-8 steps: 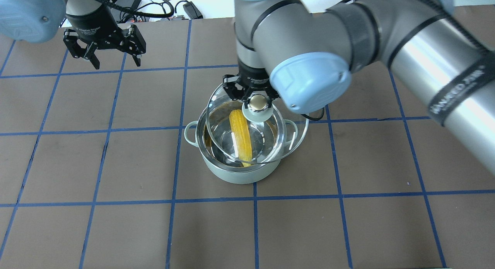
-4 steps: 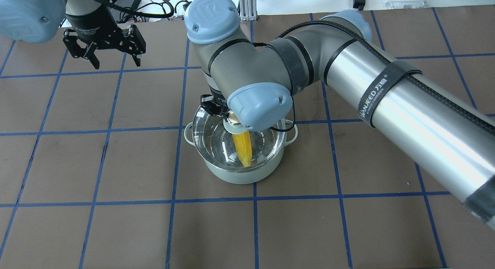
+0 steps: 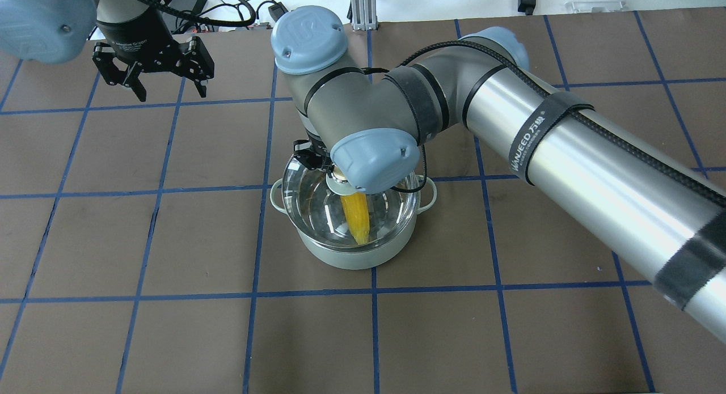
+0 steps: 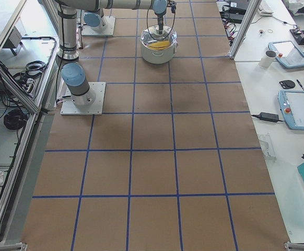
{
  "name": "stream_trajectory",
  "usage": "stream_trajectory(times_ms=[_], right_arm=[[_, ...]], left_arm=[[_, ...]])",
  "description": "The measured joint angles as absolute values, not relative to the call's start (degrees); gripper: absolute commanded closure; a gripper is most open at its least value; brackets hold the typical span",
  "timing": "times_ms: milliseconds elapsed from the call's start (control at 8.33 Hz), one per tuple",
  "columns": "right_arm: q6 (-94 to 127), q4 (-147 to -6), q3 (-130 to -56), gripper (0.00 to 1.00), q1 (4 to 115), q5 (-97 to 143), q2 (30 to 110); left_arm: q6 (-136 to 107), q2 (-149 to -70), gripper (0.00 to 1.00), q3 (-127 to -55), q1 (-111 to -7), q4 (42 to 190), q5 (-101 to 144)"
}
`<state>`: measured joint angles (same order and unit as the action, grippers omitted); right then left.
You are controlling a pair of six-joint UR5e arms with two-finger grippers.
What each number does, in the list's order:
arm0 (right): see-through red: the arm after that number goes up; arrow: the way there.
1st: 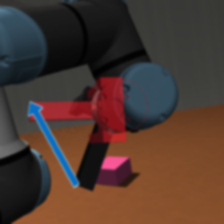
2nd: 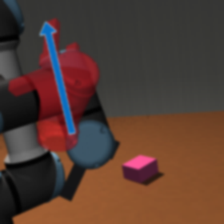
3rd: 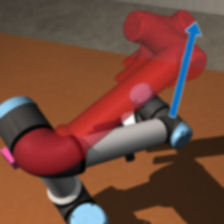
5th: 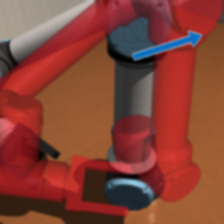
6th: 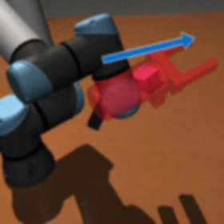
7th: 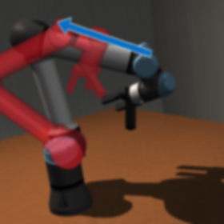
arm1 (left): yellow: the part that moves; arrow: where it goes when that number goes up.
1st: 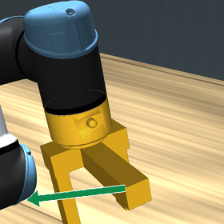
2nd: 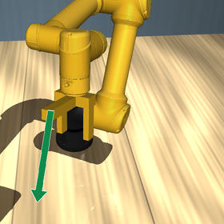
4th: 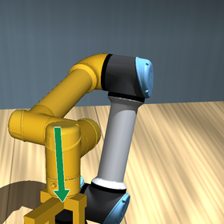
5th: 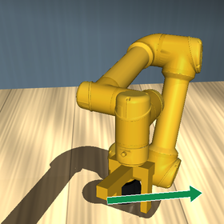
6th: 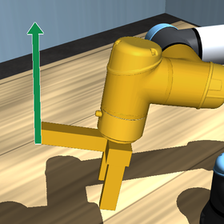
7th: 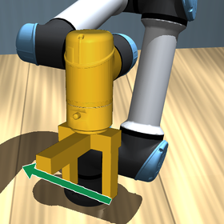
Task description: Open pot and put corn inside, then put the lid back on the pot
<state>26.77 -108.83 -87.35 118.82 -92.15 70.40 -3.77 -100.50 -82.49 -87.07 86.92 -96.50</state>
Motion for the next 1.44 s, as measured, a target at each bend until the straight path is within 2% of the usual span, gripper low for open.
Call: stream_trajectory(times_ms=[1440], right_arm=[[26.62, -108.9, -88.49, 0.89, 118.83, -93.45, 70.41]], left_arm=[[-3.56, -100.37, 0.0, -82.59, -87.25, 86.22, -97.82]])
